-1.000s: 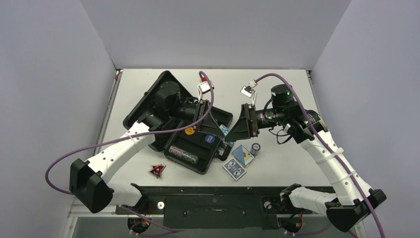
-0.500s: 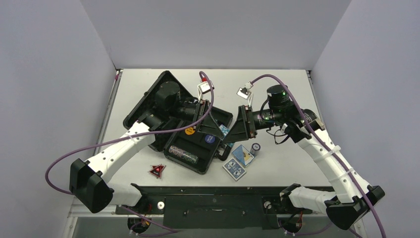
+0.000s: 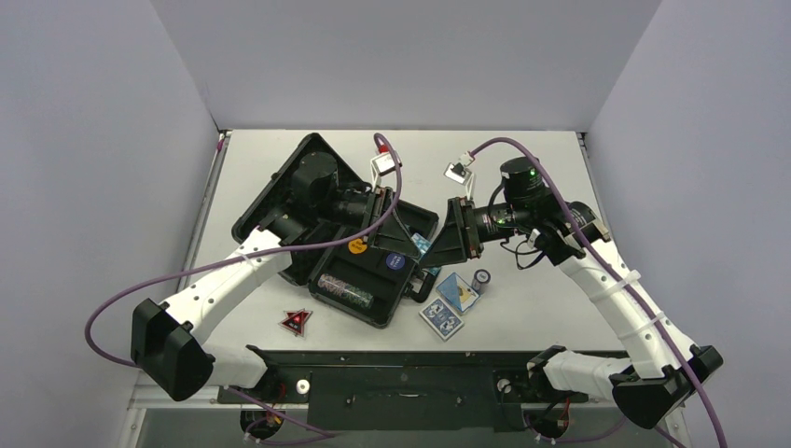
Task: Pack up texas hold em set
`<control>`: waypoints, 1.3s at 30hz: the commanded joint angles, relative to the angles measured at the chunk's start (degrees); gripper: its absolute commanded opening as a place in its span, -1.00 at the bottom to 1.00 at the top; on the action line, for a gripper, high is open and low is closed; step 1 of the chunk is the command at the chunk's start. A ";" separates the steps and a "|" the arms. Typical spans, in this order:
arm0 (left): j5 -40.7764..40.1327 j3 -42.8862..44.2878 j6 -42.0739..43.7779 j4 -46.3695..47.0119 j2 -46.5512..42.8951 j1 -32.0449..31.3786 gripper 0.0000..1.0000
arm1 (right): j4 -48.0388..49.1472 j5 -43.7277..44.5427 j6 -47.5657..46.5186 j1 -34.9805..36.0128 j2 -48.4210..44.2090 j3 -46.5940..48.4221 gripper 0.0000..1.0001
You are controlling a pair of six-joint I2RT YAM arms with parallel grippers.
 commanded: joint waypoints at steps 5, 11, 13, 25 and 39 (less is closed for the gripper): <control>-1.70 3.07 4.21 -3.24 -3.05 3.66 0.51 | -0.99 2.71 -2.60 0.42 0.18 3.98 -1.00; -5.28 1.91 6.69 -8.21 -5.67 7.06 0.94 | -5.39 7.42 -7.09 0.42 1.02 5.95 -1.00; -7.40 1.93 8.97 -12.10 -6.74 8.46 0.93 | -7.80 11.40 -9.50 0.42 1.58 7.36 -1.00; -36.13 2.06 29.98 -41.92 -15.50 10.56 0.93 | -5.91 50.07 -24.92 2.44 6.12 7.62 -1.00; -64.54 -0.47 31.26 -49.06 -30.21 10.56 0.93 | 2.37 49.96 -39.88 2.35 14.66 10.06 -1.00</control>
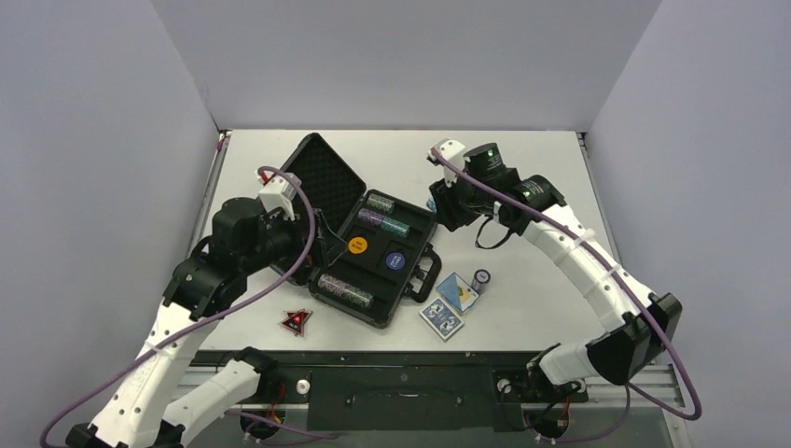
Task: Pack up texas hold em set
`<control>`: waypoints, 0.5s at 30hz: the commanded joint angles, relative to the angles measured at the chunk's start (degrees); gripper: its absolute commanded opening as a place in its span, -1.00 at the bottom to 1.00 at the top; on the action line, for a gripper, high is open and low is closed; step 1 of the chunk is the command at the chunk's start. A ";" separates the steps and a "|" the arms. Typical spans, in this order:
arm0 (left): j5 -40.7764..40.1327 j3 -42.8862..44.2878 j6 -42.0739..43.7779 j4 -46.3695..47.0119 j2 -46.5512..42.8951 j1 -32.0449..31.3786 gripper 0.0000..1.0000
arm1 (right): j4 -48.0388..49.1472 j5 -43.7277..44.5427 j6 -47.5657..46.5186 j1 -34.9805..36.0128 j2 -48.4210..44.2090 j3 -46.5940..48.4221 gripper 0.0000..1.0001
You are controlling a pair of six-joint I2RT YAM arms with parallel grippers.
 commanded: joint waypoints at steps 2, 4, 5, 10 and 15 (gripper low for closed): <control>-14.19 7.06 2.02 -6.46 -3.42 0.16 0.93 | 5.23 -1.73 -7.46 0.34 4.25 5.17 -1.00; -16.12 10.32 2.20 -8.29 -3.67 0.16 0.93 | 5.66 -2.64 -8.20 0.28 6.23 5.94 -1.00; -16.61 11.90 2.21 -8.75 -3.82 0.16 0.93 | 5.74 -3.22 -8.55 0.24 6.99 6.30 -1.00; -19.33 15.71 1.85 -12.91 -4.52 0.16 0.93 | 5.21 -3.62 -12.05 0.19 13.06 8.75 -1.00; -21.54 17.15 1.36 -17.07 -5.68 0.16 0.94 | 3.34 -1.60 -15.39 0.06 20.15 11.97 -1.00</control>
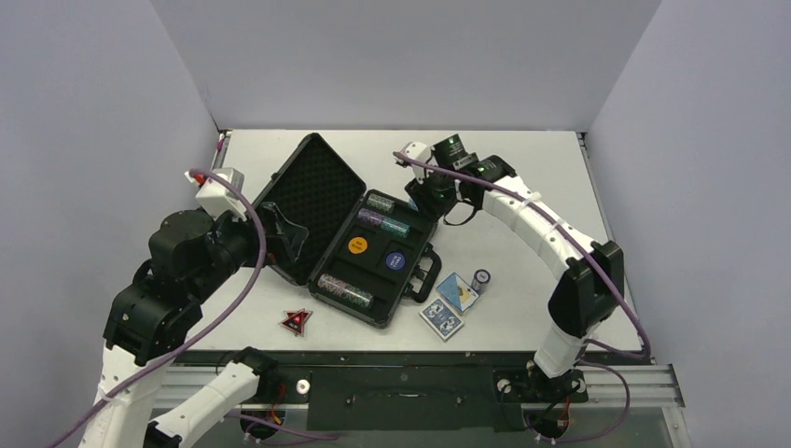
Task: Pack up texas hold em set
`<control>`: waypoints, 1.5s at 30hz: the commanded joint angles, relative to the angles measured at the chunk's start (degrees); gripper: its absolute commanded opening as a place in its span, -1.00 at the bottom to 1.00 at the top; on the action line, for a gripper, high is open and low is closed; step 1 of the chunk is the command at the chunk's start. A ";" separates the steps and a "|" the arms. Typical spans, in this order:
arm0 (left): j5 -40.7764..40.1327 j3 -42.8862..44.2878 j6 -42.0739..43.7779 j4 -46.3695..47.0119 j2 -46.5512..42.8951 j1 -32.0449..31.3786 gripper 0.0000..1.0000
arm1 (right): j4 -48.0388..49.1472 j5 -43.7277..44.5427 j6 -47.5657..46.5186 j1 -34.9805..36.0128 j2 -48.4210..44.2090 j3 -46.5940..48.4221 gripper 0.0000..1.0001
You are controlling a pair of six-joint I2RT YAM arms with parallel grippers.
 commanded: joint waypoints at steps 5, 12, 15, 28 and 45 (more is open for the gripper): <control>-4.41 2.47 0.42 -8.03 -1.95 0.16 0.94 | 1.39 3.75 -5.10 0.12 9.60 8.50 -1.00; -2.29 2.34 0.25 -7.26 -2.09 0.16 0.94 | 1.16 6.35 -5.31 0.88 16.61 12.90 -1.00; -1.48 2.48 0.34 -7.23 -1.61 0.11 0.93 | 1.65 7.40 -5.62 1.04 18.09 13.84 -1.00; 0.48 4.33 1.78 -7.49 1.11 0.16 0.93 | 2.53 7.25 -6.27 2.36 24.06 18.69 -1.00; 0.67 4.46 2.61 -6.96 1.45 0.16 0.93 | 4.35 8.48 -5.83 2.45 28.15 19.60 -1.00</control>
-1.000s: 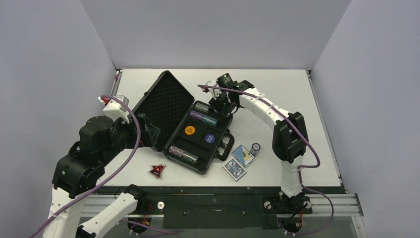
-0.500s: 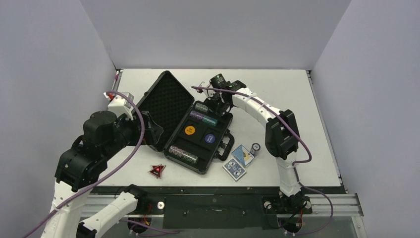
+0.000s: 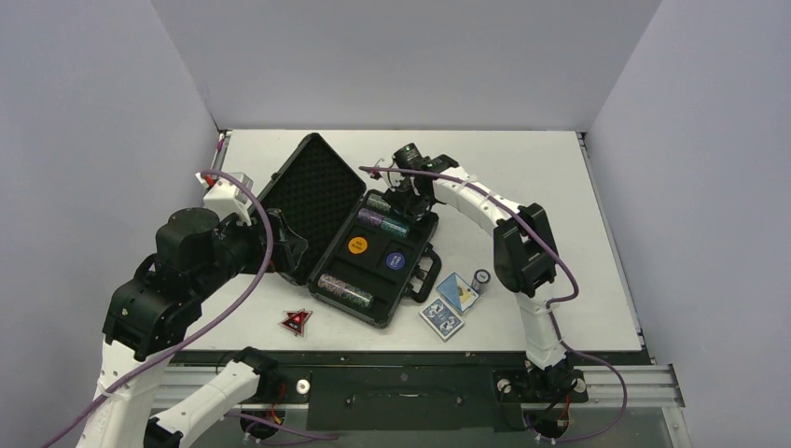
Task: Pack up texas hold em set
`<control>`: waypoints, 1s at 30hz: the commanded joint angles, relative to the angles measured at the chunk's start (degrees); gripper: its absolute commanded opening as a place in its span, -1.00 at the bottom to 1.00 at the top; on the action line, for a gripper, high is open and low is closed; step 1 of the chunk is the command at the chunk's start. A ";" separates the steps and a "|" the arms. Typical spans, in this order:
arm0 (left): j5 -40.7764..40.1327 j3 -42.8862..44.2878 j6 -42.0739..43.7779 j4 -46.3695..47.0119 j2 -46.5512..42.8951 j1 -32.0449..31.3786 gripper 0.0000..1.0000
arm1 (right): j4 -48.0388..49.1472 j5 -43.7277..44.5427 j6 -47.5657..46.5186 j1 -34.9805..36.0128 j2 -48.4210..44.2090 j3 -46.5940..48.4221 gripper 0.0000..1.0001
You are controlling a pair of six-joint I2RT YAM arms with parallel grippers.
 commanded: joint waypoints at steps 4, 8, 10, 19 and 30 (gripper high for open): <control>0.00 2.40 1.56 0.84 0.35 0.16 0.93 | 4.07 0.92 -0.13 0.29 1.22 4.44 -0.95; -0.25 2.52 1.74 0.71 0.41 0.16 0.93 | 4.28 0.25 0.10 0.29 1.62 5.19 -0.80; -0.25 2.53 1.65 0.83 0.51 0.16 0.93 | 4.39 -0.19 0.26 0.29 1.79 5.31 -0.68; -0.30 2.35 1.19 1.43 0.86 0.15 0.93 | 5.09 -0.13 1.30 0.29 2.10 5.63 -0.41; -0.30 2.26 1.10 1.69 1.14 0.16 0.93 | 6.69 2.50 2.46 0.37 1.73 5.89 0.26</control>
